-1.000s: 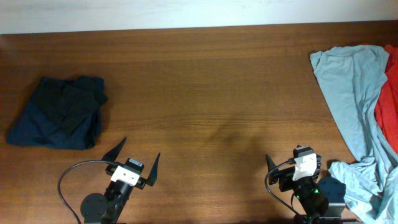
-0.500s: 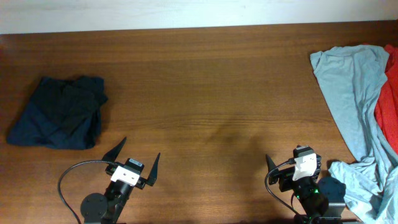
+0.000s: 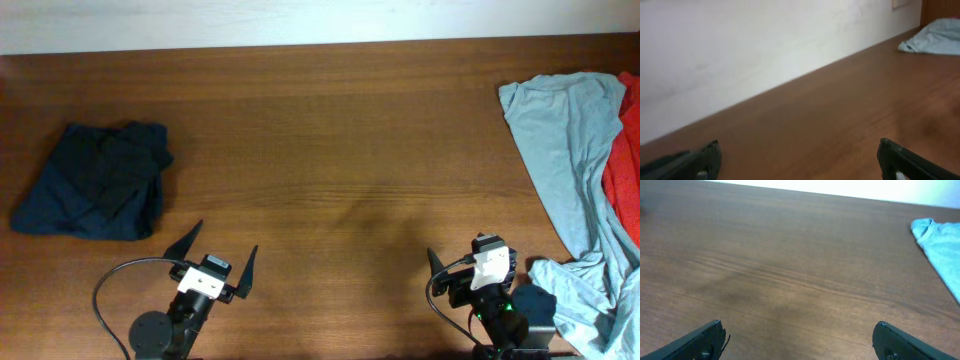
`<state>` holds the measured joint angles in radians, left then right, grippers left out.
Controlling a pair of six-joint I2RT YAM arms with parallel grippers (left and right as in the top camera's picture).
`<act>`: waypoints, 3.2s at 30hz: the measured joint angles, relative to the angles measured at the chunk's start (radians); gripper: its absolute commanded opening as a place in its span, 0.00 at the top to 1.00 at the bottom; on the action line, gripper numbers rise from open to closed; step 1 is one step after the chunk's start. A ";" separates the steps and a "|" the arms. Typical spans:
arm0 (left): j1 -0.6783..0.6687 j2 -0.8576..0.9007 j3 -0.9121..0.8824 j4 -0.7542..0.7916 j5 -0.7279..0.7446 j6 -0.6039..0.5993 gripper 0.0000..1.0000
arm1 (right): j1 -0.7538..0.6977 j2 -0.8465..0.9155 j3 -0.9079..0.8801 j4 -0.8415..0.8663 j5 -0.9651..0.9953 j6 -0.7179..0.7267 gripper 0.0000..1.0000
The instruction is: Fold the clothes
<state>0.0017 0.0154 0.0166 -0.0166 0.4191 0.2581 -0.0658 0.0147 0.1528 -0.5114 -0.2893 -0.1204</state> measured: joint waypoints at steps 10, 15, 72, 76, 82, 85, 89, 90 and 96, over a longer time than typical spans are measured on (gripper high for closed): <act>0.000 0.000 0.000 0.010 0.108 -0.001 0.01 | 0.000 0.000 0.000 0.021 -0.126 0.001 0.01; 0.000 0.000 0.006 -0.018 0.156 -0.088 0.01 | 0.000 0.000 0.000 0.157 -0.173 0.085 0.01; -0.001 1.175 1.101 -0.770 0.030 -0.154 0.01 | -0.580 1.675 0.782 -0.414 0.411 0.713 0.55; -0.001 1.175 1.101 -0.765 0.030 -0.154 0.01 | -0.580 1.666 0.717 -0.336 0.386 0.718 0.96; -0.001 1.175 1.101 -0.752 0.030 -0.154 0.01 | -0.551 1.650 0.703 -0.291 0.282 0.642 0.96; -0.001 1.175 1.101 -0.739 0.030 -0.154 0.01 | -0.433 1.642 0.691 -0.212 0.064 0.578 0.96; -0.001 1.175 1.101 -0.735 0.030 -0.154 0.01 | -0.204 1.641 0.678 -0.027 -0.206 0.576 0.96; -0.001 1.175 1.101 -0.735 0.031 -0.154 0.01 | -0.174 1.641 0.677 0.001 -0.228 0.586 0.96; -0.001 1.175 1.101 -0.732 0.031 -0.154 0.00 | 0.229 1.641 0.675 0.486 -0.308 0.780 0.96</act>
<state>0.0010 1.1904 1.1179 -0.7483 0.4503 0.1036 0.1631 1.6558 0.8276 -0.0254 -0.5976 0.6601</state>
